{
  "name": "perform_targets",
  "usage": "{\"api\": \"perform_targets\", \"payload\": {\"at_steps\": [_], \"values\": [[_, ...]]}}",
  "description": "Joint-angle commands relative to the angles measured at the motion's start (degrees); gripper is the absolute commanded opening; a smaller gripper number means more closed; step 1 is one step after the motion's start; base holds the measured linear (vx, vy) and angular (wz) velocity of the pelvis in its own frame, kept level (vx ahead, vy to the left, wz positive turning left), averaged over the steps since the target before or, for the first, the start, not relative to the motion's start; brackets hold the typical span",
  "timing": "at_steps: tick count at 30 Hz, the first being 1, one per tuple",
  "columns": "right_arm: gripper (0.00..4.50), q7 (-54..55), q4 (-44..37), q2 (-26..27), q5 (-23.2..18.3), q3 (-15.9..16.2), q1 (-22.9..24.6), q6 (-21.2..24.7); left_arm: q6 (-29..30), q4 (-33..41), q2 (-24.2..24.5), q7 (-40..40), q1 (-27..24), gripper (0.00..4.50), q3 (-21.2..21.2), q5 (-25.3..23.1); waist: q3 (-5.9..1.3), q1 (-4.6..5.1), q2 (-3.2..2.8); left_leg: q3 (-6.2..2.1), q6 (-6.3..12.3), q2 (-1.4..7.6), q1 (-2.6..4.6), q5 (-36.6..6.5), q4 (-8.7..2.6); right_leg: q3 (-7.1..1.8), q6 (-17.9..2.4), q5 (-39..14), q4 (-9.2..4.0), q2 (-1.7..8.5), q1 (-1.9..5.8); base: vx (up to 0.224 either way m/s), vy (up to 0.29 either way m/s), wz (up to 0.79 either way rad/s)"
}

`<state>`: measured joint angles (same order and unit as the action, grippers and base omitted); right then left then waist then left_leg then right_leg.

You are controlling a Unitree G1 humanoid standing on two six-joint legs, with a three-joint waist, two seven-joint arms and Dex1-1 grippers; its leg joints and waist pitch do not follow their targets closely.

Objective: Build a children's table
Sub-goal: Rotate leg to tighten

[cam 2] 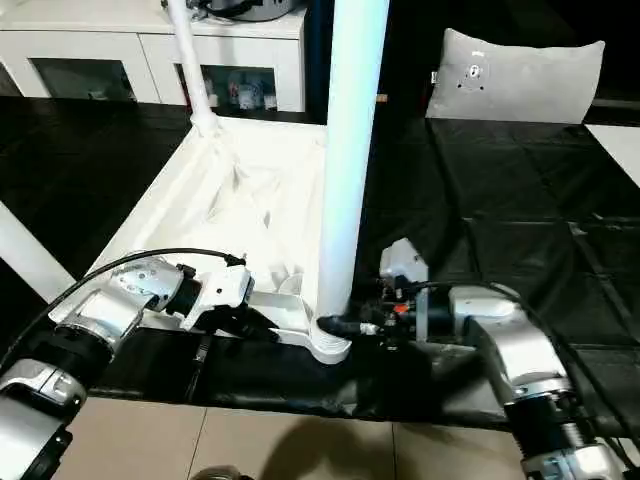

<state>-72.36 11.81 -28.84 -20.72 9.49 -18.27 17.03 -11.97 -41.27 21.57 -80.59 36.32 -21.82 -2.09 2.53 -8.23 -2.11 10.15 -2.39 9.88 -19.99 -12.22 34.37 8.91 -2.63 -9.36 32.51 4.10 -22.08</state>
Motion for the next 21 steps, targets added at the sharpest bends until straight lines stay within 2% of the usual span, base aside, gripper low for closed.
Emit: {"api": "perform_targets", "payload": {"at_steps": [1, 3, 9, 10, 11, 13, 14, 15, 16, 17, 18, 19, 20, 21], "values": [[2.58, -0.8, -0.3, -0.1, -0.6, 0.4, -1.1, 0.7, 0.7, 0.7, -0.2, -2.1, -1.3, 0.00, -1.9, -0.8, -4.01, 0.02, 0.38, -1.60, 4.23, 4.68, 0.23, -6.1, -3.81, -4.43, -5.9, -16.3, -3.63, 6.39, 3.19, 0.000, 0.000, 0.00], [2.26, -0.9, -0.5, -0.1, -0.7, 0.4, -0.9, 1.0, 1.2, 0.9, -0.2, -2.2, -1.4, 0.00, -1.8, -0.7, -4.04, 0.02, 0.37, -1.63, 4.25, 4.72, 0.23, -5.8, -3.80, -4.44, -6.0, -15.8, -3.56, 6.41, 3.18, 0.000, 0.000, 0.00], [2.03, 0.7, -2.7, 0.8, -2.1, -0.2, 0.2, 3.7, 5.2, 4.1, -0.8, -1.2, -2.7, 0.00, -0.8, 1.1, -3.94, 0.15, 0.30, -1.60, 4.09, 4.65, 0.20, -6.2, -3.85, -4.42, -6.0, -16.5, -3.68, 6.37, 3.21, 0.000, 0.000, 0.00], [2.02, 5.4, -4.9, 2.1, 0.2, 0.8, 1.3, 5.2, 9.8, 7.3, -1.4, 2.1, -4.0, 0.00, -0.4, 0.7, -3.92, 0.17, 0.21, -1.61, 3.86, 4.70, 0.22, -6.2, -3.86, -4.45, -5.9, -16.8, -3.74, 6.42, 3.19, 0.000, 0.000, 0.00], [2.01, 7.4, -5.5, 2.6, 1.3, 1.2, 1.5, 5.6, 11.5, 8.4, -1.6, 3.4, -4.4, 0.00, -0.4, 0.4, -3.77, 0.43, 0.25, -1.82, 3.22, 5.00, 0.16, -6.3, -4.13, -4.50, -6.0, -16.7, -3.59, 6.42, 3.14, 0.000, 0.000, 0.00], [2.00, 13.2, -5.4, 4.8, 3.6, 1.4, 1.3, 7.0, 13.7, 10.4, -2.6, 5.5, -5.5, 0.00, 0.0, 0.6, -3.41, 0.72, 0.13, -1.58, 2.52, 4.33, 0.48, -8.5, -4.11, -4.31, -4.7, -22.2, -4.58, 6.42, 3.00, 0.000, 0.000, 0.00], [1.99, 16.2, -5.1, 6.0, 4.6, 1.3, 1.0, 7.9, 14.9, 11.4, -3.3, 6.5, -6.0, 0.00, 0.3, 1.0, -3.02, 1.28, 0.30, -1.56, 2.00, 3.74, 0.44, -10.1, -4.13, -3.89, -3.3, -27.0, -5.34, 6.32, 3.03, 0.000, 0.000, 0.00], [1.99, 17.0, -5.1, 6.4, 4.9, 1.3, 0.9, 8.1, 15.2, 11.7, -3.4, 6.7, -6.2, 0.00, 0.4, 1.1, -2.92, 1.60, 0.30, -1.58, 1.51, 3.65, 0.70, -11.1, -4.08, -3.78, -2.4, -29.2, -5.70, 6.31, 2.92, 0.000, 0.000, 0.00], [1.98, 21.3, -3.9, 8.6, 6.3, 1.1, 0.0, 8.9, 16.7, 12.6, -4.5, 9.4, -6.6, 0.00, 0.5, 0.3, -2.56, 2.58, 0.20, -1.69, 0.99, 3.14, 0.81, -13.1, -3.94, -3.07, -0.6, -33.5, -6.45, 6.10, 2.90, 0.000, 0.000, 0.00], [1.97, 24.1, -3.1, 10.1, 7.3, 1.0, -0.6, 9.4, 17.7, 13.2, -5.2, 11.2, -6.9, 0.00, 0.5, -0.4, -2.17, 3.71, 0.07, -1.85, 0.24, 3.04, 1.62, -16.4, -3.72, -2.24, 1.1, -37.2, -7.56, 5.84, 2.33, 0.000, 0.000, 0.00], [1.97, 28.0, -1.8, 12.3, 8.5, 0.7, -1.6, 10.0, 19.8, 14.1, -6.4, 13.9, -7.2, 0.00, 0.8, -1.2, -2.01, 5.00, -0.22, -2.13, -0.33, 2.85, 2.18, -19.7, -3.29, -1.03, 2.7, -39.5, -8.29, 5.67, 2.32, 0.000, 0.000, 0.00], [1.97, 31.5, -0.7, 14.3, 9.2, 0.1, -2.7, 10.8, 21.6, 14.8, -7.6, 16.4, -7.4, 0.00, 1.1, -1.8, -1.73, 5.79, -0.46, -2.26, -0.26, 2.93, 2.65, -22.1, -3.27, -0.02, 3.6, -40.4, -9.03, 5.29, 2.16, 0.000, 0.000, 0.00], [1.97, 37.3, 1.2, 17.2, 10.3, -1.0, -4.2, 11.3, 24.8, 16.2, -9.4, 20.2, -7.4, 0.00, 1.8, -2.4, -1.56, 7.54, -0.50, -3.08, -0.58, 3.82, 2.84, -27.3, -3.40, 2.21, 5.6, -40.0, -9.78, 4.81, 2.91, 0.000, 0.000, 0.00], [1.97, 39.3, 1.8, 18.2, 10.7, -1.3, -4.8, 11.5, 25.9, 16.8, -10.0, 21.6, -7.4, 0.00, 2.0, -2.6, -1.36, 7.85, -2.43, -5.40, -1.06, 8.43, -0.02, -36.8, -7.80, 0.94, 3.7, -29.9, -2.29, 4.57, 6.89, -0.097, 0.018, -0.14]]}}
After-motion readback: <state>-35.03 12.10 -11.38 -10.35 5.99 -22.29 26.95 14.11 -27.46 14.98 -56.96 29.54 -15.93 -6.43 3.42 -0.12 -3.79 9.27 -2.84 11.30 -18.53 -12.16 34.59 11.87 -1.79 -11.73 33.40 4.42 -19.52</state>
